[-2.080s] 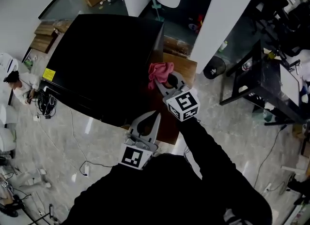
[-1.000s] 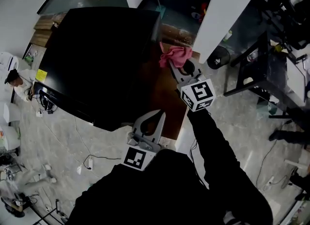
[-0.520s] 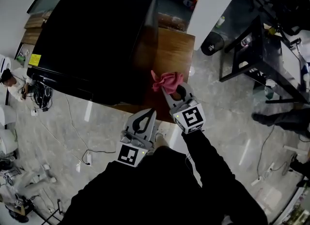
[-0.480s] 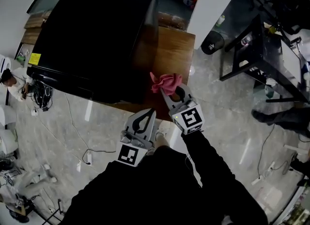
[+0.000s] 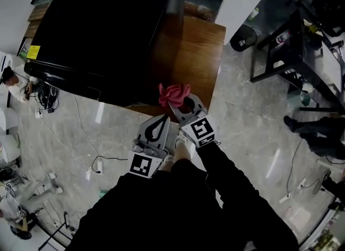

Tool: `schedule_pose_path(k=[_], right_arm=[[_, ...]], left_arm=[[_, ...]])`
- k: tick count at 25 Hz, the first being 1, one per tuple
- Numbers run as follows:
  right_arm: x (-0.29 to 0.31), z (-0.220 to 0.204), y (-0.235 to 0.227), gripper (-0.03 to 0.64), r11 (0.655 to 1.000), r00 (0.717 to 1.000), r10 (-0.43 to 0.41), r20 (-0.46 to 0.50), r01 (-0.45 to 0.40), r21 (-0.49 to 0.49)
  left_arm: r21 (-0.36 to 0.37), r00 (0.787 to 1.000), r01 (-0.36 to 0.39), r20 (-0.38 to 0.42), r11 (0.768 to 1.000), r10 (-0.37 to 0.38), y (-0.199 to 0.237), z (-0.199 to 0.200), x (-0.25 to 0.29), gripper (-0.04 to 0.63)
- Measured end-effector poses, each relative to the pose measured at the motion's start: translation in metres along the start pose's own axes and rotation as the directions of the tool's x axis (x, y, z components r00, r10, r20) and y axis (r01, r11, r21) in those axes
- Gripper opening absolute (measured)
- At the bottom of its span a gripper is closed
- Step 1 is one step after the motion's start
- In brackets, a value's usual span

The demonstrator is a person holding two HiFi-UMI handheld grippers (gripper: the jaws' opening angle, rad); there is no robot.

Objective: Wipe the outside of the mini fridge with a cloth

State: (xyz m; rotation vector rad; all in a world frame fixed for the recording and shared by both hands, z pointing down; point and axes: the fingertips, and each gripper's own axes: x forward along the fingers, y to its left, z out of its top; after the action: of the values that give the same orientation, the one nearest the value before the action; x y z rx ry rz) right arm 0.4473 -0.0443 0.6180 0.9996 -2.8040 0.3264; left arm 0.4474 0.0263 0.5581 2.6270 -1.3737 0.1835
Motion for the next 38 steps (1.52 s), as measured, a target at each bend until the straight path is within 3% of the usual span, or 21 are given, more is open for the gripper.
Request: schedule_pose_path(k=[12,17,26,38], right_arm=[[0.044,-0.002,-0.016,0.087,0.999,0.999,0.044,0.005,-0.044,0.001],[0.057,0.003,-0.039,0.087,0.997,0.998,0.060,-0.013,-0.061,-0.050],[0.086,0.015,-0.113,0.087,0.995,0.998,0.061,-0.036,-0.063,-0.076],[0.130,0.030,-0.211,0.087,0.994,0.998,-0.006,-0.057,0.000,-0.108]], left_arm=[[-0.011,1.000,-0.020,-0.020,1.000,0.020,0.020,-0.007,0.025,0.006],[-0.033,0.999,-0.008,-0.031,0.999,0.007,0.020,-0.007,0.050,0.006],[-0.043,0.999,0.009,-0.049,0.999,-0.011,0.018,0.000,0.110,0.006],[-0.073,1.000,-0.007,-0.017,0.997,0.006,0.025,0.021,0.170,0.006]])
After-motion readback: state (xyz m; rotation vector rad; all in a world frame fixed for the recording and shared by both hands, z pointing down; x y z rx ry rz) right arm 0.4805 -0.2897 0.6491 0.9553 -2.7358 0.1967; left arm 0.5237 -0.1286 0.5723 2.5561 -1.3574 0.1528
